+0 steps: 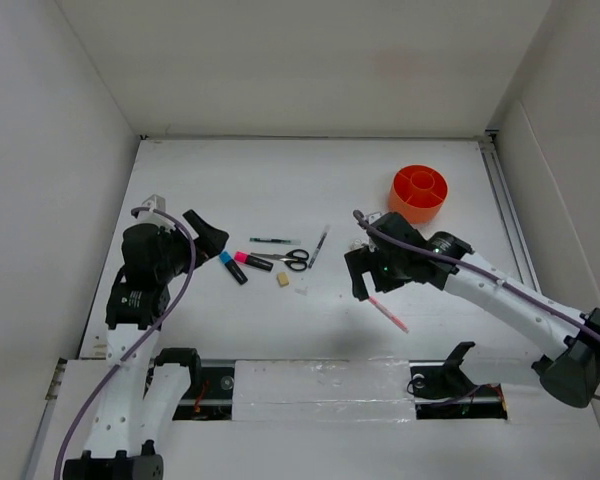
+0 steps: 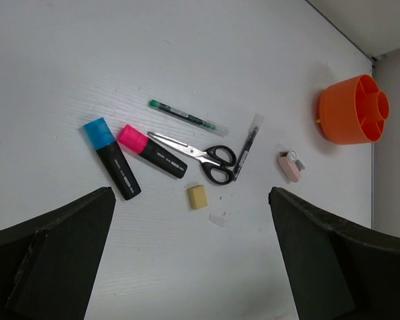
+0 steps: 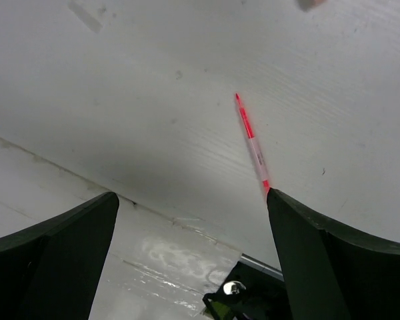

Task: Sort the stationery into containers
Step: Pick up the pen from the center of the board.

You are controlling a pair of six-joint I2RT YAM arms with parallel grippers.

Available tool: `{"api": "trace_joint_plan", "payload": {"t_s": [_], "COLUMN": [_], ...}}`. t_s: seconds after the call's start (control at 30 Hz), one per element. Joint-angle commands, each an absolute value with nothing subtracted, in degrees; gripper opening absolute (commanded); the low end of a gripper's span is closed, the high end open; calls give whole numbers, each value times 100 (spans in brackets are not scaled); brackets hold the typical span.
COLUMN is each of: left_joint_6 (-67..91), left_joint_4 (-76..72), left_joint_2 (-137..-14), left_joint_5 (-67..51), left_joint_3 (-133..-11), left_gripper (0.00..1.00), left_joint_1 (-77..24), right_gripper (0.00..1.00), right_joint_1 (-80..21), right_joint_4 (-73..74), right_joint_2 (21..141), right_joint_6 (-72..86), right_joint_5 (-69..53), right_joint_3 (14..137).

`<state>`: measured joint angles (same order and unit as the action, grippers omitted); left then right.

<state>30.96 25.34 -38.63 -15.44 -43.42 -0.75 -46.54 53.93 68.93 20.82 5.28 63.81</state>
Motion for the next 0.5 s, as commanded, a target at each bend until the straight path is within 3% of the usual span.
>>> {"api": "trace_joint_plan", "payload": {"t_s": [0.0,0.47], "left_joint_6": [3111,2795], "left_joint_4": [2048,1652], "left_joint_2": [-3691,-3806], "left_joint_5": [-1616,-2821], "left_joint_3": [-4438,-4333], "left_gripper": [100,100], "left_joint_1": [-79,-79], "right_gripper": [98,98], "right_joint_1": [-4211,-4140], "right_joint_4": [4809,4211], "right_joint_2": [6715,6478], "right_joint_6": [2276,3585], "right_joint_5": [-236,79], "right_joint_3": [5776,4870]}}
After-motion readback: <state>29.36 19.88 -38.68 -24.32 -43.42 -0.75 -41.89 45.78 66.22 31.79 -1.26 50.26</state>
